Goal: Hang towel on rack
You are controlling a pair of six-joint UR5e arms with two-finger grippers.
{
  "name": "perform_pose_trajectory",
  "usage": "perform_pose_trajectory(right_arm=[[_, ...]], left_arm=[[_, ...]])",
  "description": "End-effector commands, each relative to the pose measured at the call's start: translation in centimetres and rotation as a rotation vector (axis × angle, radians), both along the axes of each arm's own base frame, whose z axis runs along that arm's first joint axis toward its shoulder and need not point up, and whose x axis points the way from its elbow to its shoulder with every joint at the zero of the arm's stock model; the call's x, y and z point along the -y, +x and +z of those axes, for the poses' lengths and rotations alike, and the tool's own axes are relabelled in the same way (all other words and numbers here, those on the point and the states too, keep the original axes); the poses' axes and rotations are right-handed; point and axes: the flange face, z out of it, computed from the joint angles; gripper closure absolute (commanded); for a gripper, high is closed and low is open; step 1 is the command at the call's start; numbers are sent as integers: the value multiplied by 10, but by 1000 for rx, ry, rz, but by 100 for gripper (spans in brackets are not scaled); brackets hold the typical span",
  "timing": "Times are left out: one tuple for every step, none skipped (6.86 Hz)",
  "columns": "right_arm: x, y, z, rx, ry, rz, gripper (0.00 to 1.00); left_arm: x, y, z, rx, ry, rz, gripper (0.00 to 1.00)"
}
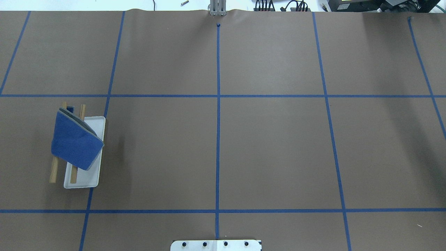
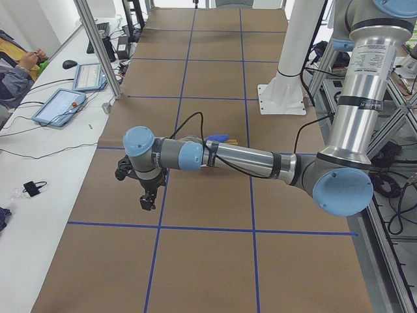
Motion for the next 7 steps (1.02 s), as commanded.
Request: perform_pose_trajectory(right_arm=[[-1, 0, 1, 1, -3, 1, 0], [0, 0, 0, 2, -4, 3, 0], [1, 0, -1, 2, -2, 4, 0], [2, 0, -3, 2, -1, 6, 0], [2, -1, -4, 7, -1, 7, 0], [2, -2, -4, 13, -2, 6, 0], [2, -2, -4, 13, -4, 6, 0]], left_arm=[[-8, 0, -5, -10, 11, -1, 2], [-8, 0, -8, -10, 17, -1, 2], [-9, 0, -20, -16, 39, -3, 2], [-11, 3, -44, -46, 14, -65, 2], [-11, 2, -42, -53, -12, -87, 2], [-18, 2, -34, -53, -17, -87, 2], [-17, 2, -34, -53, 1, -87, 2]])
